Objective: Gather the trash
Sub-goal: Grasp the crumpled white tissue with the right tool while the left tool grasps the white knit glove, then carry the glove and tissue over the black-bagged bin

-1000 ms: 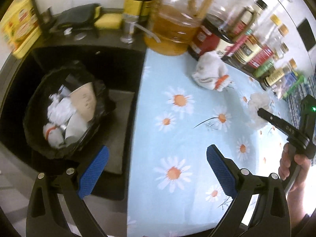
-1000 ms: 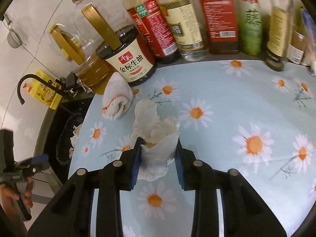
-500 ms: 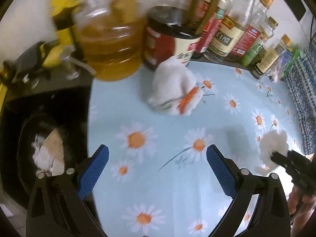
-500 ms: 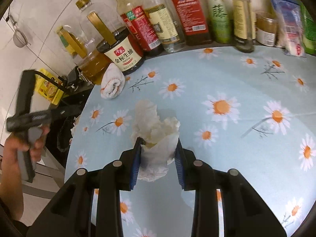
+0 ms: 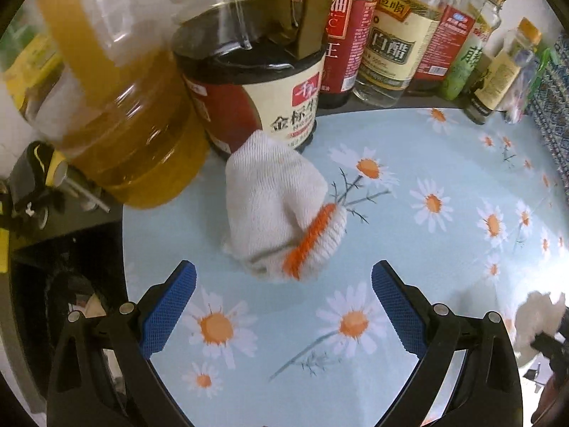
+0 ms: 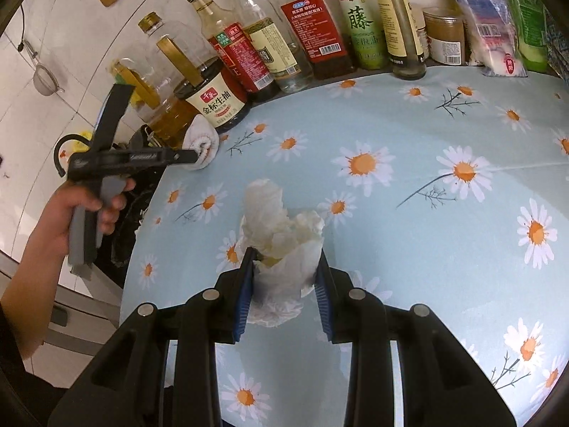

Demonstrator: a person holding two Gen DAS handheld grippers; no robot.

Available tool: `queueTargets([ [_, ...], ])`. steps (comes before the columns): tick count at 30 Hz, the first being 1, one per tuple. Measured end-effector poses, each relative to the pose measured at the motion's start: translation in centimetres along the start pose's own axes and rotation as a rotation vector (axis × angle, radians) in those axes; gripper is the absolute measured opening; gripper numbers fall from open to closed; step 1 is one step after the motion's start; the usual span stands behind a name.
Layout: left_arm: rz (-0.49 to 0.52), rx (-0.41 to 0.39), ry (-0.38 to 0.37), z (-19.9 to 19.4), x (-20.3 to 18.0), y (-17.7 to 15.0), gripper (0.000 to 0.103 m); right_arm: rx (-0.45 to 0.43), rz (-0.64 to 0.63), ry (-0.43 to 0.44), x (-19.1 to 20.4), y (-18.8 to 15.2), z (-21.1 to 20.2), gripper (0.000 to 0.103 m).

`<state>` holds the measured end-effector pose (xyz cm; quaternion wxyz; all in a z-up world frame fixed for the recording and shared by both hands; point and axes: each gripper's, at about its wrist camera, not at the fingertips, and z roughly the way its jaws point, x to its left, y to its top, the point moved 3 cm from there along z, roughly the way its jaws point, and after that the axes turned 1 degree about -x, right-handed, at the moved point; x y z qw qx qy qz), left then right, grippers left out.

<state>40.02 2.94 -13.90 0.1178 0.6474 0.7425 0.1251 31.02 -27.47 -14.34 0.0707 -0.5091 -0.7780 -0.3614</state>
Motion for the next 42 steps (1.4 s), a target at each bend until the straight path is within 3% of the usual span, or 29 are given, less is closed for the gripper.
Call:
queueTargets([
  [15,0.043,-0.033,0.083,2.7,-0.2,2.7,0.095,0.008,0.009,-0.014,-0.9,-1.7,-0.2,0.034],
  [17,0.037,-0.04,0.061,2.7,-0.4,2.8,0.077,0.006,0.011,-0.014,-1.0,-1.6,-0.2,0.034],
  [19,0.05,-0.023,0.055,3.1,-0.4,3.0,0.074,0.007,0.015,-0.016,-0.9,-1.7,-0.1,0.034],
  [23,0.061,-0.02,0.039,3.5,-0.7,2.9,0.054,0.002,0.014,-0.008,-0.6,-1.6,0.0,0.034],
  [25,0.068,-0.03,0.035,3.4,-0.8,3.0,0.049,-0.001,0.017,0.001,-0.5,-1.5,-0.1,0.034],
  [31,0.086,-0.042,0.021,3.3,-1.3,3.0,0.037,-0.006,0.019,-0.008,-0.3,-1.0,0.1,0.034],
  [42,0.09,-0.058,-0.01,1.8,-0.4,1.7,0.031,-0.003,-0.008,-0.027,0.8,-0.2,0.4,0.034],
])
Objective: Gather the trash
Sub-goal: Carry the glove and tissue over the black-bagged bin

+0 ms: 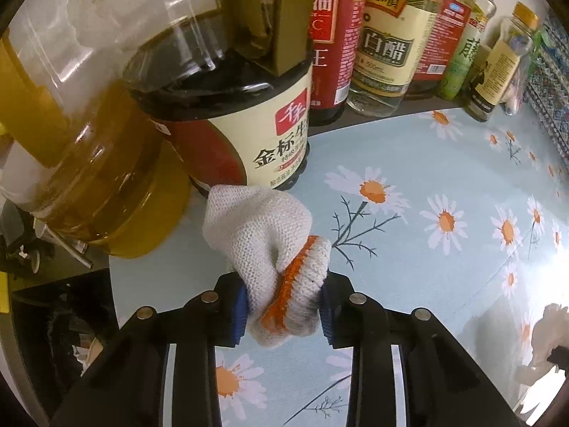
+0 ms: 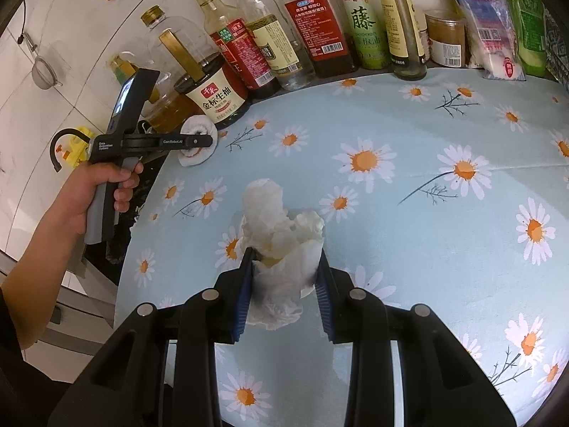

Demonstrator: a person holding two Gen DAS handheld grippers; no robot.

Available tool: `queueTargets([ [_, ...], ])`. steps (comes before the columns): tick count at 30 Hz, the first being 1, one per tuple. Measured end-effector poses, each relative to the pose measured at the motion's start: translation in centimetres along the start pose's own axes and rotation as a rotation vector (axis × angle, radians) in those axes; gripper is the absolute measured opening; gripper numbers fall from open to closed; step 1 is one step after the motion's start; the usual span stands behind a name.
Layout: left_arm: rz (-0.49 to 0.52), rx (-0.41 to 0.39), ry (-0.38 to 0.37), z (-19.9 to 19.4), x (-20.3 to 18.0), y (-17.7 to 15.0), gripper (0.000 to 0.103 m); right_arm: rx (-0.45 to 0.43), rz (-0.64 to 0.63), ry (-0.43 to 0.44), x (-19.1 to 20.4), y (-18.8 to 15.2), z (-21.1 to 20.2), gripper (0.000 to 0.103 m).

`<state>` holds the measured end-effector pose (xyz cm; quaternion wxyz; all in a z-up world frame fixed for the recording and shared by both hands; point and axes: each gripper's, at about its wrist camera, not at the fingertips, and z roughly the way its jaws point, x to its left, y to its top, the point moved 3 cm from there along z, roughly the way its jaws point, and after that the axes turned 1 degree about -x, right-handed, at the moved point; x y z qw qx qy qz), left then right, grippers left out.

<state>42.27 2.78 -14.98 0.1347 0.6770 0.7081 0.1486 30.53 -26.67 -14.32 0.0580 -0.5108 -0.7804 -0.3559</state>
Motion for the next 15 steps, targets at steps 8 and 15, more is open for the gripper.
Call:
queueTargets([
  [8,-0.004,-0.033,-0.028,-2.7,0.5,-1.6,0.03,0.022,-0.039,-0.019,1.4,0.4,1.1,0.034],
  [15,-0.014,-0.059,-0.044,-6.6,1.7,-4.2,0.03,0.06,-0.077,0.027,4.4,0.7,3.8,0.034],
])
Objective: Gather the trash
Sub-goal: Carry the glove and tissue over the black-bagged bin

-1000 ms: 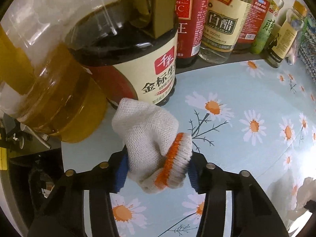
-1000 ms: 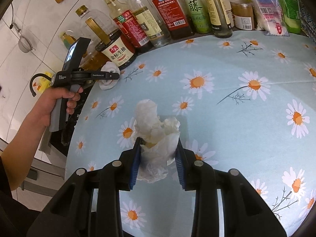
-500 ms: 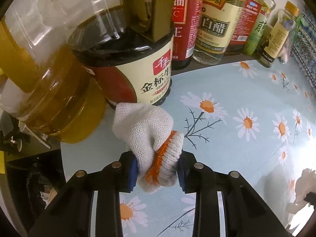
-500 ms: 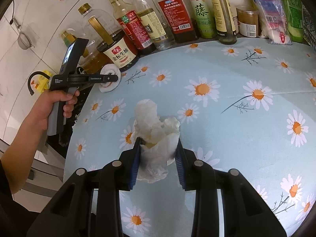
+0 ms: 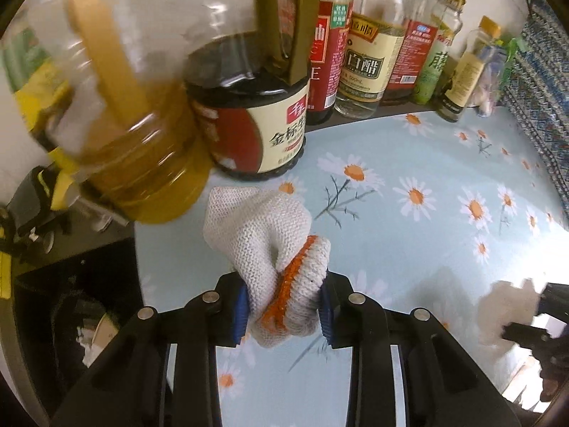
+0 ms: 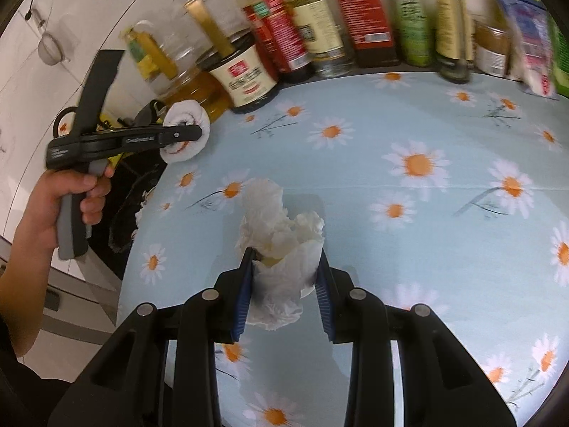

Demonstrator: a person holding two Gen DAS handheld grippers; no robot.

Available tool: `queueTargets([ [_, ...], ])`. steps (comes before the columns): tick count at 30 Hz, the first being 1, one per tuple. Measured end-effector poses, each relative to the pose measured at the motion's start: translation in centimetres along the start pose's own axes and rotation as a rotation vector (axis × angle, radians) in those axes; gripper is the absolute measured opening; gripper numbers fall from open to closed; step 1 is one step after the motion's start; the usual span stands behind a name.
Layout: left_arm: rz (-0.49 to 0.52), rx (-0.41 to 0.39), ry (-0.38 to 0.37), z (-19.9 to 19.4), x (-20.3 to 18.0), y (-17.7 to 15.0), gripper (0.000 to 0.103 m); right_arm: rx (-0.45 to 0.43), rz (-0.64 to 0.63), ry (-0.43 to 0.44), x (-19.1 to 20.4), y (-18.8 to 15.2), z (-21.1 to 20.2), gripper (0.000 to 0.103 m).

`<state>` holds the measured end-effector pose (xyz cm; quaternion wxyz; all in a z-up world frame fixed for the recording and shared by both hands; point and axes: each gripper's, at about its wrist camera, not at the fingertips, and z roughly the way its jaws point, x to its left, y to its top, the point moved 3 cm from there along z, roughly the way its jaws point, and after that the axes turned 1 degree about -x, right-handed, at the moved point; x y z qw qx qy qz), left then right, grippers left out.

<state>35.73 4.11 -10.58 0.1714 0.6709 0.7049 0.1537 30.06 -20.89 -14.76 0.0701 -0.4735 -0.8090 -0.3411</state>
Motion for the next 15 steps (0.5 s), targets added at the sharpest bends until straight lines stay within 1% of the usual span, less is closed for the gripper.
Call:
queueTargets([
  [3,-0.03,-0.002,-0.027,-1.6,1.0,-1.3,0.03,0.013,-0.022,0.024,1.9,0.3,1.2,0.034],
  [10,-0.059,-0.004,-0.008,-3.7,3.8,-4.1,0.03,0.045,-0.077,0.068,6.5,1.0,3.9,0.034],
  [15,-0.105,-0.006,0.002,-5.3,7.5,-6.7,0.03,0.06,-0.11,0.095,10.3,1.6,5.7,0.034],
])
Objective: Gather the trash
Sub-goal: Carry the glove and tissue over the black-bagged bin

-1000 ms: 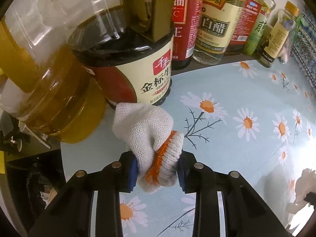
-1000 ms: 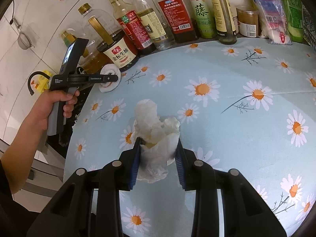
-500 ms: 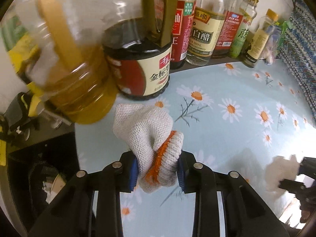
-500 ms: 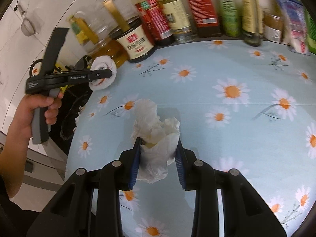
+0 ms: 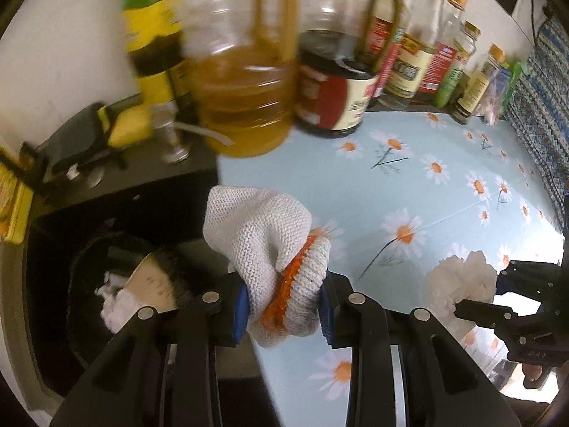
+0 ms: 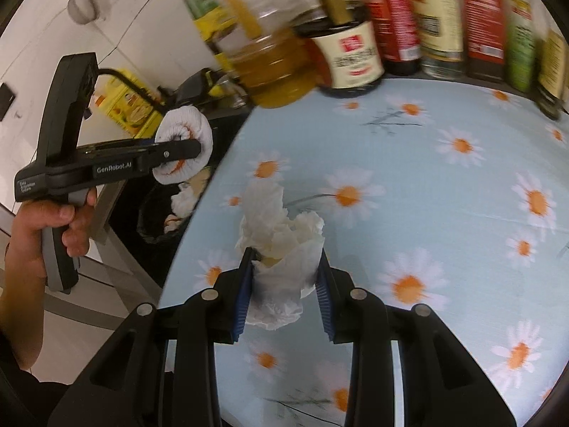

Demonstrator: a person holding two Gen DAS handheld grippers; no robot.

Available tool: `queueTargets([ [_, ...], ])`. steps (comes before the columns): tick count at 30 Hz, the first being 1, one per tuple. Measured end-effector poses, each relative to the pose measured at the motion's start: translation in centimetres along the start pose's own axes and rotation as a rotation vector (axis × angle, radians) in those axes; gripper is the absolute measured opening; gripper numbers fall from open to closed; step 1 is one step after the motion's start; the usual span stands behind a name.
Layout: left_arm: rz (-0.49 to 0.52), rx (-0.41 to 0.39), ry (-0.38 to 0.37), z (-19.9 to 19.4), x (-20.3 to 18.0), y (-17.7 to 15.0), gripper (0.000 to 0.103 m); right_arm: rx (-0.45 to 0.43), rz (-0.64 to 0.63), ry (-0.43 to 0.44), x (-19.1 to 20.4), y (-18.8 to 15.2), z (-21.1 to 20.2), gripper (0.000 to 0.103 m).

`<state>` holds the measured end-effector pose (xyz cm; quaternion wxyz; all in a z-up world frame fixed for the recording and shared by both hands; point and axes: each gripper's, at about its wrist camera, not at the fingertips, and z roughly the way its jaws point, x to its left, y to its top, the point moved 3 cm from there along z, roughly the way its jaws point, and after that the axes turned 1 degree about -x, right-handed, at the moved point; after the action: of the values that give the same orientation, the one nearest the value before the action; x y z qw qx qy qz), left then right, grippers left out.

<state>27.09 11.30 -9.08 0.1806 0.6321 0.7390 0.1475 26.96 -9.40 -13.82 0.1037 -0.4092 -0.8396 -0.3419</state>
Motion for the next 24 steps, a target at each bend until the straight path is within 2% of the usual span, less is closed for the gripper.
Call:
queueTargets([
  [16,-0.114,-0.048,0.017,-3.2,11.6,-4.3,0.03,0.017,-0.074,0.04,9.8,3.7,7.0,0.035],
  [24,-0.143,-0.017,0.015,-2.8,16.8,-7.2,0.03,-0.012,-0.084,0.046,14.2,6.4,11.1,0.035],
])
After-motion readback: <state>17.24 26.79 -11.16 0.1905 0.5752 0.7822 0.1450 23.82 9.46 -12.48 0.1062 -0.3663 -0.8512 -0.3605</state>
